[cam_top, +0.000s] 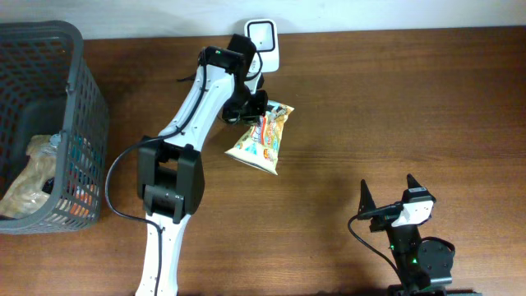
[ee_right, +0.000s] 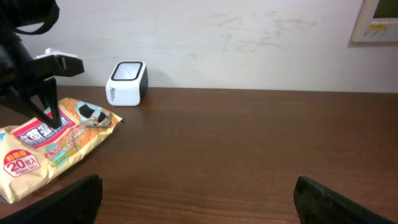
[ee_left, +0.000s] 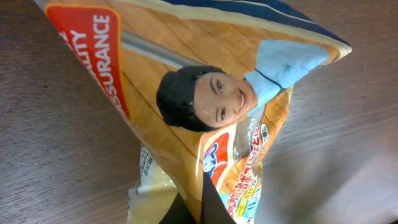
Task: Scan the item barcode
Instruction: 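Lift the orange bag out and carry it toward the scanner, then release the orange bag on the table and withdraw left gripper, then reach into the basket and grasp the clear plastic bag with left gripper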
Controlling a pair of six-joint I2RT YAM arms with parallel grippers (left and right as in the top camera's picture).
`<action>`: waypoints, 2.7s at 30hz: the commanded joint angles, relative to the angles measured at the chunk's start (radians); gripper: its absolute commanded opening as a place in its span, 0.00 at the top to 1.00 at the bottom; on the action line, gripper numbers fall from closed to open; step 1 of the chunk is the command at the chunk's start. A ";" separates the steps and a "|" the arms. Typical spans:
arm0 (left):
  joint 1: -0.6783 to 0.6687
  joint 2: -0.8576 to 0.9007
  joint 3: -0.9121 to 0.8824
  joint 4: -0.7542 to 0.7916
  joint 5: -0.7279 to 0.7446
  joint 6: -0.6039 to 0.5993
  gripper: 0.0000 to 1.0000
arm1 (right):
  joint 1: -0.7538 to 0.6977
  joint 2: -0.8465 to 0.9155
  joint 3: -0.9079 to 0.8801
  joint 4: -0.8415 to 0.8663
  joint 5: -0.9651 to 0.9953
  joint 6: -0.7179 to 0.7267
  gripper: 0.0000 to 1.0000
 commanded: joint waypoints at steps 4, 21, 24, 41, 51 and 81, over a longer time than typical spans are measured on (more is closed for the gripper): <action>0.005 -0.001 0.005 0.014 -0.028 -0.018 1.00 | -0.005 -0.007 -0.009 0.000 0.012 0.004 0.02; 0.028 -0.002 0.084 -0.043 0.047 -0.062 0.28 | -0.005 -0.007 -0.009 0.000 0.012 0.004 0.02; 0.058 -0.002 0.214 -0.125 0.043 -0.056 0.27 | -0.005 -0.007 -0.009 0.000 0.012 0.004 0.02; 0.541 -0.103 0.934 -0.413 0.006 0.234 0.01 | -0.005 -0.007 -0.009 0.000 0.012 0.004 0.01; 0.951 -0.225 0.933 -0.413 -0.014 0.235 0.01 | -0.005 -0.007 -0.009 0.000 0.012 0.004 0.02; 1.068 -0.219 -0.126 -0.147 -0.454 0.472 0.00 | -0.005 -0.007 -0.009 0.000 0.012 0.004 0.02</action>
